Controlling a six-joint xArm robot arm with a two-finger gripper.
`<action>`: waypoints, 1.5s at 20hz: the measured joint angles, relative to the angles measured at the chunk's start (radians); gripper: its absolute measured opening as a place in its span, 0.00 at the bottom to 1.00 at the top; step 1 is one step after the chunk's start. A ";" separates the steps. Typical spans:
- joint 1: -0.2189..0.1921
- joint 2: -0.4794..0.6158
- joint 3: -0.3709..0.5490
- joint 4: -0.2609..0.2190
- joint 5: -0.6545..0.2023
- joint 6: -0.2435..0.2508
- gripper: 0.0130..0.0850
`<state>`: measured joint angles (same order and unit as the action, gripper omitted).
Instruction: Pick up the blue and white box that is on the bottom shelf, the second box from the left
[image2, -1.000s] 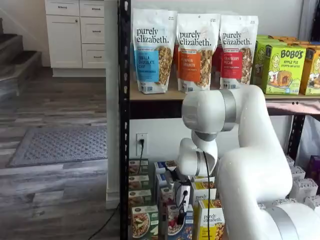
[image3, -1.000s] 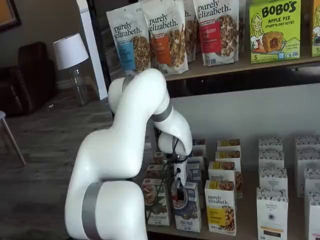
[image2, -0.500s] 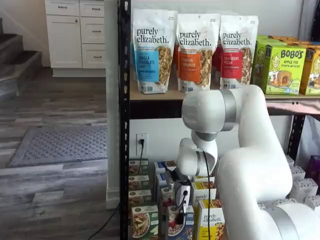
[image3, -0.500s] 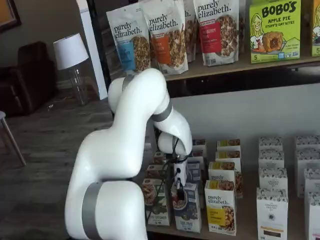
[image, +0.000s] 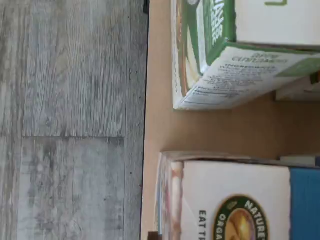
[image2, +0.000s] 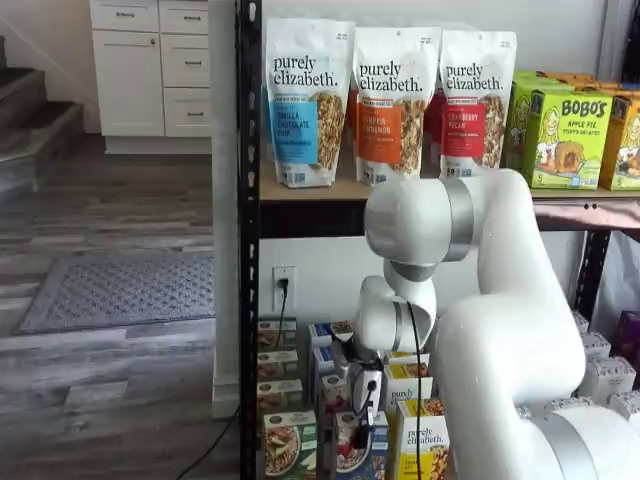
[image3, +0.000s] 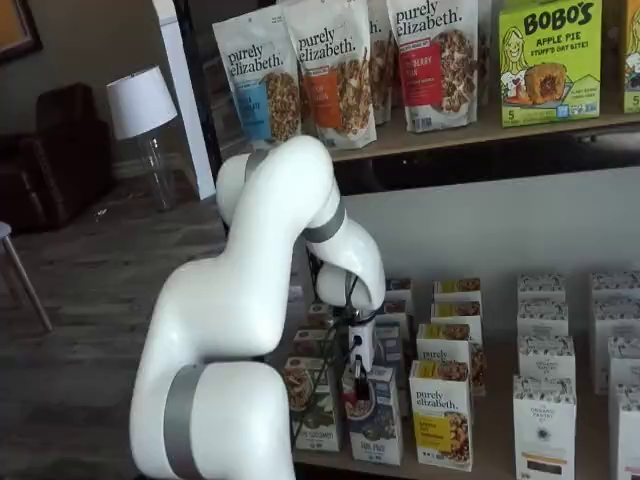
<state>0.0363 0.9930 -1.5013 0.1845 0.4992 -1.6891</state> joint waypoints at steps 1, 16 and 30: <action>-0.001 -0.001 0.001 0.001 0.001 -0.002 0.72; -0.002 -0.018 0.021 -0.012 -0.002 0.007 0.44; 0.012 -0.138 0.188 0.062 -0.046 -0.049 0.44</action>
<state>0.0482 0.8548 -1.3136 0.2467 0.4530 -1.7377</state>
